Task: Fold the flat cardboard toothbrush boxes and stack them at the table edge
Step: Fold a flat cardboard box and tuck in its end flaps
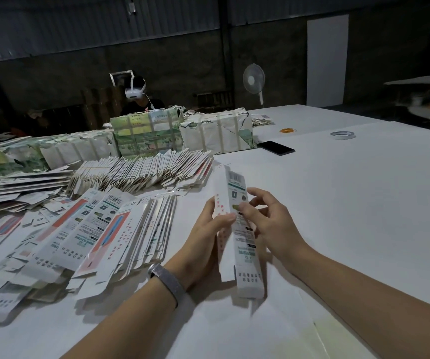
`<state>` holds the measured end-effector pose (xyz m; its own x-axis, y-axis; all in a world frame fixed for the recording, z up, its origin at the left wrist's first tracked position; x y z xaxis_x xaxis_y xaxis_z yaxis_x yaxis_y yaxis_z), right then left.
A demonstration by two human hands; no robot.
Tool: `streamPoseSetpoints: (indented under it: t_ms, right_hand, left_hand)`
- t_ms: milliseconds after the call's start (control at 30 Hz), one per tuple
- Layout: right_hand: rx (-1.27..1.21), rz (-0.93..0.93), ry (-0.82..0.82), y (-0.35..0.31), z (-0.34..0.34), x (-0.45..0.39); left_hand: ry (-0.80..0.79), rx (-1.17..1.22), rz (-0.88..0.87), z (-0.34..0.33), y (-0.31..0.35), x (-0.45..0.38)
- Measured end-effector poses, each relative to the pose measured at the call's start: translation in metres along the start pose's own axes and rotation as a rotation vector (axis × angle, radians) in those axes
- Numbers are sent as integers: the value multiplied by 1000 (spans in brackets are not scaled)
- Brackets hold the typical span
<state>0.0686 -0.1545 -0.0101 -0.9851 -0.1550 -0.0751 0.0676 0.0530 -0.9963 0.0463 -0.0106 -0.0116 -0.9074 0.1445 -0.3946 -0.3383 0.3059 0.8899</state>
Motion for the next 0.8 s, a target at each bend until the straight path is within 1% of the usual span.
streamPoseSetpoints:
  t_ms: [67,133,267,367,467,567,700,800]
  right_hand:
    - [-73,-28,-26,0,1,-1]
    - [-148,-41,-71,-1,1,-1]
    - [-162,-27,-113,-4,3,1]
    - [-201,-36,-98,-3,5,0]
    - [-193,-12,-98,-4,4,1]
    - [-119,29,-106,-6,1,4]
    - [-68,25,-121,-6,-1,8]
    - [-60,17,-132,-6,-3,9]
  left_hand:
    - [-55,-55,8,0,-2,2]
    - [-71,-90,24,2,-5,2]
    - [-90,-119,49,4,-7,1]
    - [-84,-157,61,2,-7,2]
    - [-57,-175,52,1,-7,3]
    - [-11,-155,18,1,-5,3]
    - [87,-125,65,6,-8,1]
    - [122,-123,72,8,-10,-1]
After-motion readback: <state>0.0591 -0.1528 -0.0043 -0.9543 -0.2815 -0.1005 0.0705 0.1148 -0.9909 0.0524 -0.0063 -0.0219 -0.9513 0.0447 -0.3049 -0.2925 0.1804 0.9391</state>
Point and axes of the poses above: each hand's wrist, its own x-axis away from the middle knuckle, its own z-axis out of the back of the hand, y = z × x, the point moved 3 cm from there along -x, towards the middle knuckle, and after that the axes turned 13 degrees about -z, right-handed, at the moved point
